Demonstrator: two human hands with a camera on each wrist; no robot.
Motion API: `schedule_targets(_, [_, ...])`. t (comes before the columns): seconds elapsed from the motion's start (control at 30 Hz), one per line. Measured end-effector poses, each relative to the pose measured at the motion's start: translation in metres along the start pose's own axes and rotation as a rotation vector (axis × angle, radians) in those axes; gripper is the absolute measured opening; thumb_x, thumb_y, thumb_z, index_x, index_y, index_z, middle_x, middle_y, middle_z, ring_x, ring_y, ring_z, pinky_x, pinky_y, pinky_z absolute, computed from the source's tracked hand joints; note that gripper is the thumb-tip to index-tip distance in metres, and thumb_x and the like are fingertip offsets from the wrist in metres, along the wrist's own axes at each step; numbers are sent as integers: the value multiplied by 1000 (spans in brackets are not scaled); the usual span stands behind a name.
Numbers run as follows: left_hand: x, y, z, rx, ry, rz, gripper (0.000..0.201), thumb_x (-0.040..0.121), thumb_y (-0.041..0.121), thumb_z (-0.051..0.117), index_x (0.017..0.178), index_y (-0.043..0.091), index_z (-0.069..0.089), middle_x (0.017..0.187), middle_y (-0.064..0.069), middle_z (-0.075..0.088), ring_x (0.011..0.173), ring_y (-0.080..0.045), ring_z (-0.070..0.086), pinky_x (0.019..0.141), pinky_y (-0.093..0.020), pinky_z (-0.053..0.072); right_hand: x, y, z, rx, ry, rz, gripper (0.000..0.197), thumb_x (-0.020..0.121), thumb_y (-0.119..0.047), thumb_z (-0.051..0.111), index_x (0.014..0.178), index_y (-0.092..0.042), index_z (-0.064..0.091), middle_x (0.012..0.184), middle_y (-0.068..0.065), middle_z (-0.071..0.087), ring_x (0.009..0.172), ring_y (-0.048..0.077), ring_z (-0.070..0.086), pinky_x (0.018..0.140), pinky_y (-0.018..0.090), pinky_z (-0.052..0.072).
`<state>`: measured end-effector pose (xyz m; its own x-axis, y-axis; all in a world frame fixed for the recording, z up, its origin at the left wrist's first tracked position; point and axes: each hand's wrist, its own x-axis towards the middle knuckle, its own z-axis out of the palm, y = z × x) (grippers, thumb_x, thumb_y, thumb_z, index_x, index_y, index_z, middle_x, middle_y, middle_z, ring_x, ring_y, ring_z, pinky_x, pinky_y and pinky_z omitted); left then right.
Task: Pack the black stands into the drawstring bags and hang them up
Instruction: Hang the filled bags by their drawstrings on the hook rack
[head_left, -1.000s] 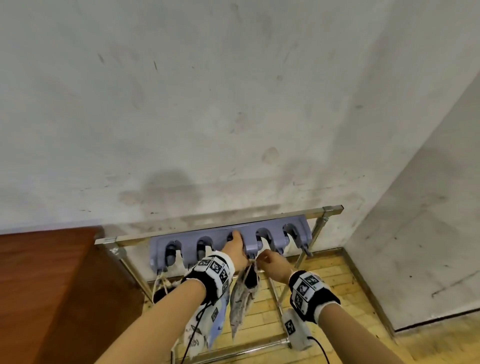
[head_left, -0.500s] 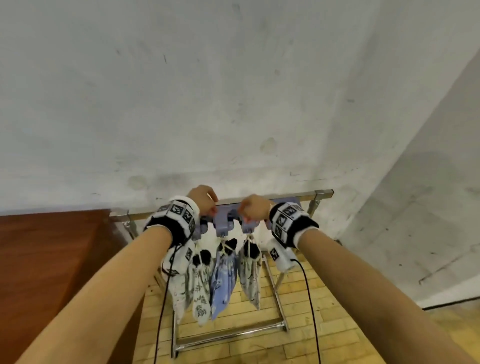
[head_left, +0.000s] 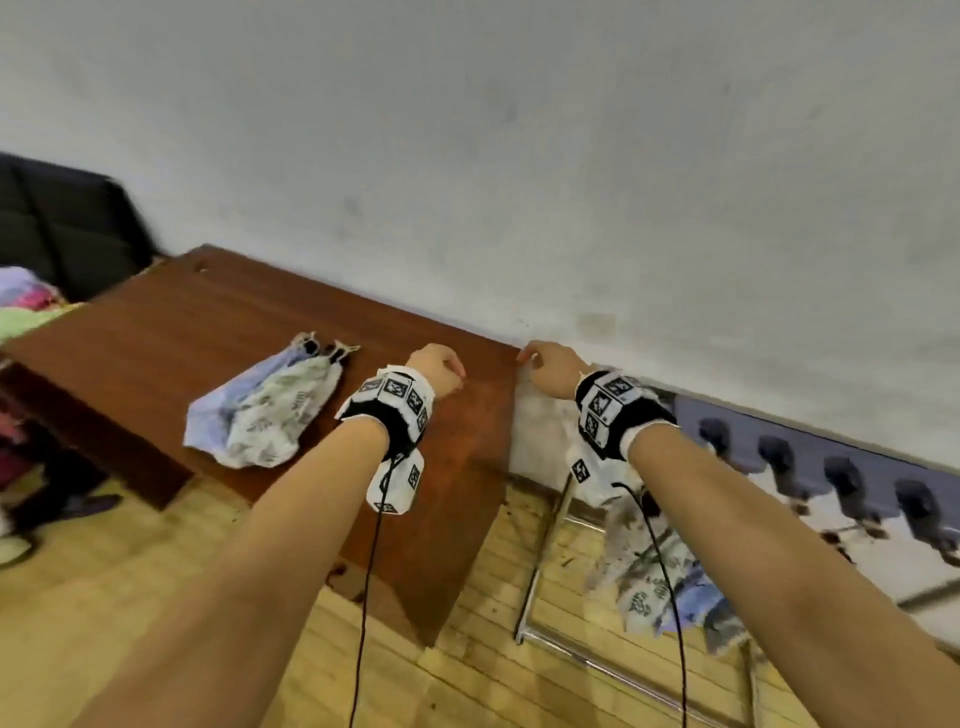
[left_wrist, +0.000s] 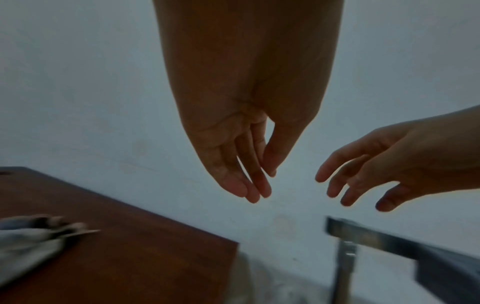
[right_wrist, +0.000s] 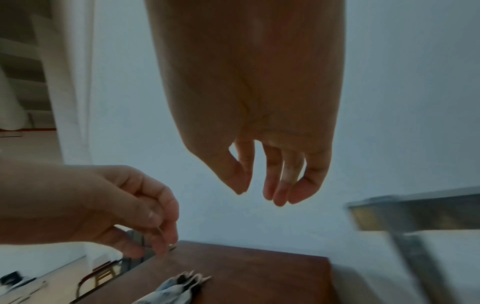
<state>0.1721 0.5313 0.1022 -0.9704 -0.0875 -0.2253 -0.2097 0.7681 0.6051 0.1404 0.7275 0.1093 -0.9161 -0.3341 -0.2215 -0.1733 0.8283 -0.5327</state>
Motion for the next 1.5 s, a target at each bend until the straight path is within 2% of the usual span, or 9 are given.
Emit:
schedule_targets(0.1, [-2,-78,-60,51,71,-68,16,89,12,54,89,22,67,99,-1,65,96,-20,62,81,-23,46,39,-66,46,-38,-21,-78,41,87,-7,51,127,-16,54,135,14,50,120,30,51,101,39,44])
schedule_targets(0.27, [16,-182,-128,46,169,-229,26,92,18,52,116,13,59,122,-10,61,112,-28,57,91,-33,45,84,-145,116,-119,31,-81,49,86,-11,53,133,-25,45,142,11,34,128,32,37,101,47,40])
schedule_targets(0.57, [102,-274,-165,169,22,-313,51,92,32,55,134,7,42,134,-15,51,119,-34,52,98,-42,45,203,-198,185,-108,-85,23,57,89,-15,52,142,-25,32,148,15,22,133,39,28,105,47,34])
schedule_targets(0.8, [206,-306,-180,114,-89,-261,34,93,16,49,125,7,54,127,-14,59,113,-30,57,85,-32,46,322,-196,213,51,-198,118,50,91,-13,52,139,-21,40,142,18,38,105,33,59,79,34,50])
schedule_targets(0.97, [274,-330,-182,80,-170,-260,33,93,12,51,125,7,56,134,-13,55,120,-29,53,95,-31,43,386,-194,230,125,-223,209,43,91,-13,52,133,-17,47,132,12,56,106,27,60,81,30,48])
schedule_targets(1.17, [343,-352,-175,15,-294,-247,30,91,7,47,118,10,59,124,-11,60,114,-28,56,94,-34,47,434,-202,247,123,-226,316,44,96,-14,44,140,-17,43,139,10,52,122,32,54,99,39,46])
schedule_targets(1.33, [398,-366,-157,51,-449,-192,30,90,12,48,119,12,58,128,-13,57,115,-30,54,101,-38,45,450,-207,278,82,-221,372,40,97,-18,47,137,-18,48,137,9,55,121,29,55,97,35,45])
schedule_targets(1.4, [405,-367,-151,114,-555,-174,16,93,14,47,98,12,61,103,-12,61,101,-29,54,100,-35,42,450,-211,290,71,-246,403,36,97,-16,46,132,-16,53,130,11,59,115,31,58,92,36,47])
schedule_targets(1.5, [420,-368,-137,206,-652,-129,26,94,11,43,71,8,54,65,-6,47,72,-25,47,78,-37,43,451,-216,303,112,-199,500,37,97,-14,45,133,-14,50,130,12,58,115,32,56,92,36,47])
